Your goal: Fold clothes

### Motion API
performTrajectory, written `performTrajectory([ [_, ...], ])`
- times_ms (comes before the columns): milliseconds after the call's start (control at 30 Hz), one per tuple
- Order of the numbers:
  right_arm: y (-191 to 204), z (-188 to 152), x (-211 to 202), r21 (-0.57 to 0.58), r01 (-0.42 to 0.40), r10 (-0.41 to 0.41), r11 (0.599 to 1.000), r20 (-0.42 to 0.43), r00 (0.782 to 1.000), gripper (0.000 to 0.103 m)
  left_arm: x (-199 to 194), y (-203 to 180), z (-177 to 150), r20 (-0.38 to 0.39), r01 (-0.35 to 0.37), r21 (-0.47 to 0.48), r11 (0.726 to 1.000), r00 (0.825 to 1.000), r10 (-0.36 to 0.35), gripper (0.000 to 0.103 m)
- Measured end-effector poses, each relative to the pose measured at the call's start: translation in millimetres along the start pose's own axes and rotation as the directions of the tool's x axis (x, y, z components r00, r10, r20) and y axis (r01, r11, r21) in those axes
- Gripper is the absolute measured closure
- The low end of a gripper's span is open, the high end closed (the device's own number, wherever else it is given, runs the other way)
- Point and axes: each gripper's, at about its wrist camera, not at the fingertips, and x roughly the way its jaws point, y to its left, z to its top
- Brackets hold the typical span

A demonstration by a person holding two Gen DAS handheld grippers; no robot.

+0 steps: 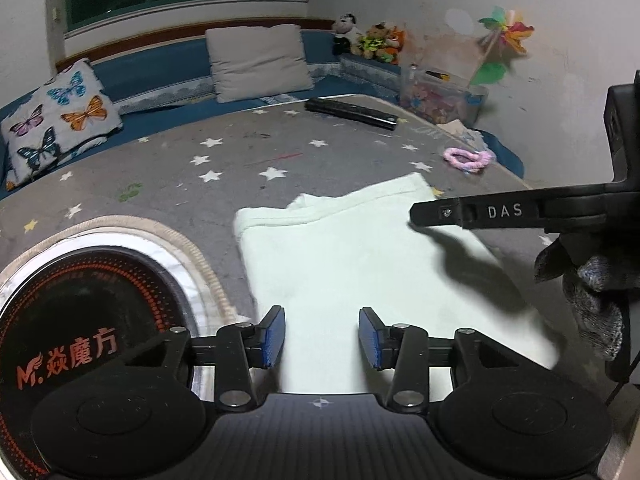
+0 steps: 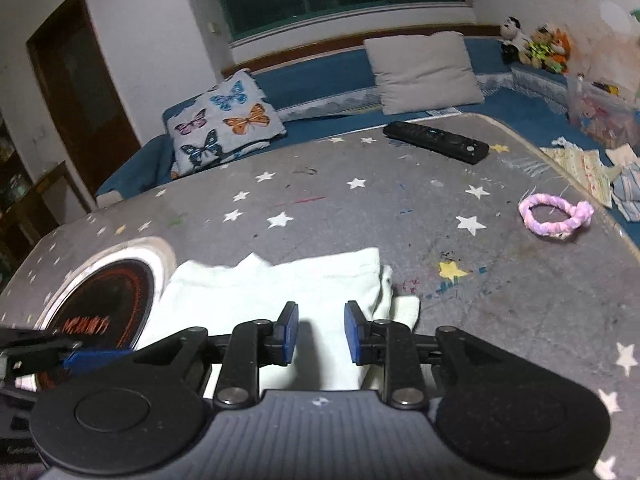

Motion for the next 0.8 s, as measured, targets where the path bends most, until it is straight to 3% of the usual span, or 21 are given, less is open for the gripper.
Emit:
performTrajectory([
  [300, 20, -38, -39, -0.098, -0.037, 0.033, 0.994, -0.045, 0.998, 0.075, 1, -28, -16, -0.035, 0.045, 0.082, 0.996, 0.999, -0.042, 0.055],
  [400, 27, -52, -47, -0.142, -0.017, 0.011, 0.99, -0.045, 0.999, 0.075, -1, -33, -21, -0.039, 0.046, 0.097, 0.994, 0.998, -0.042, 0.054],
  [800, 20, -97, -86, -0.124, 0.026, -0.03, 0.992, -0.037, 0.999, 0.074, -14, -38, -43, -0.043, 0.053, 0.125, 0.991, 0.998, -0.048, 0.049],
])
